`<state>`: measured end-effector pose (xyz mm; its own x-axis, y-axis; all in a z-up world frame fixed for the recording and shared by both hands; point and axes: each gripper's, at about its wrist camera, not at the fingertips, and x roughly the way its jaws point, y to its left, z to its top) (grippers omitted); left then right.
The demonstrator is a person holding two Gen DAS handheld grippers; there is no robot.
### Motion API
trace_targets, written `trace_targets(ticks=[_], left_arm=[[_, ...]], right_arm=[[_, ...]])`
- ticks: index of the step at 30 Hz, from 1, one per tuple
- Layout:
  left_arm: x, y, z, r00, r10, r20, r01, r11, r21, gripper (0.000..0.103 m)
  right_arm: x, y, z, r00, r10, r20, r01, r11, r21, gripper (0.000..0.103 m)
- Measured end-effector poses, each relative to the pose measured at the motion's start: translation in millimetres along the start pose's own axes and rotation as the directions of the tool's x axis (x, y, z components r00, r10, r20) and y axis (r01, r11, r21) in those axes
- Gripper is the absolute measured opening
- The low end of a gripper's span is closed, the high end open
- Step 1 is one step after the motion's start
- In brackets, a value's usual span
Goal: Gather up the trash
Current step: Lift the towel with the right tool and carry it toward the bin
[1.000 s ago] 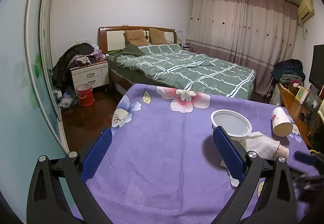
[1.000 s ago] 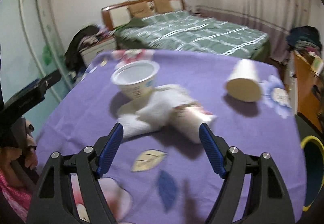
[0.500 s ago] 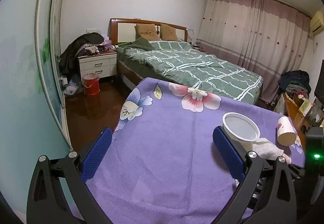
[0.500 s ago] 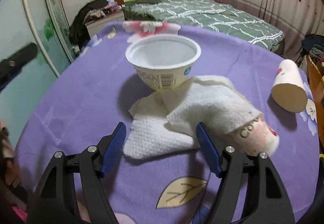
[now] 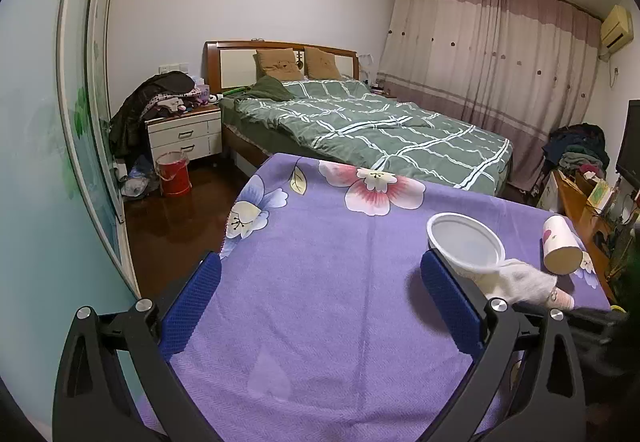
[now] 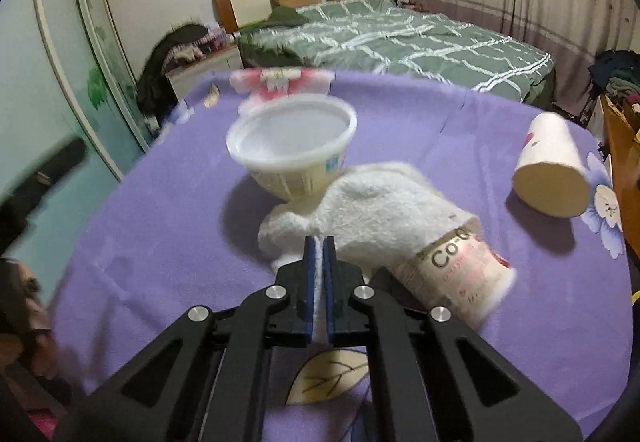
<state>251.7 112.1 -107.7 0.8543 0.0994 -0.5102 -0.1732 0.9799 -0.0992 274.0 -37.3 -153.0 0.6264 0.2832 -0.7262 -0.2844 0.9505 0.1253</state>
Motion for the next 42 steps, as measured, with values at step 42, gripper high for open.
trace_targets(ticks=[42], left_arm=[[-21, -64, -16, 0.987, -0.162, 0.013, 0.155, 0.964, 0.215, 0.098]], right_arm=[[-248, -196, -53, 0.879, -0.369, 0.301, 0.252, 0.897, 0.363, 0.004]])
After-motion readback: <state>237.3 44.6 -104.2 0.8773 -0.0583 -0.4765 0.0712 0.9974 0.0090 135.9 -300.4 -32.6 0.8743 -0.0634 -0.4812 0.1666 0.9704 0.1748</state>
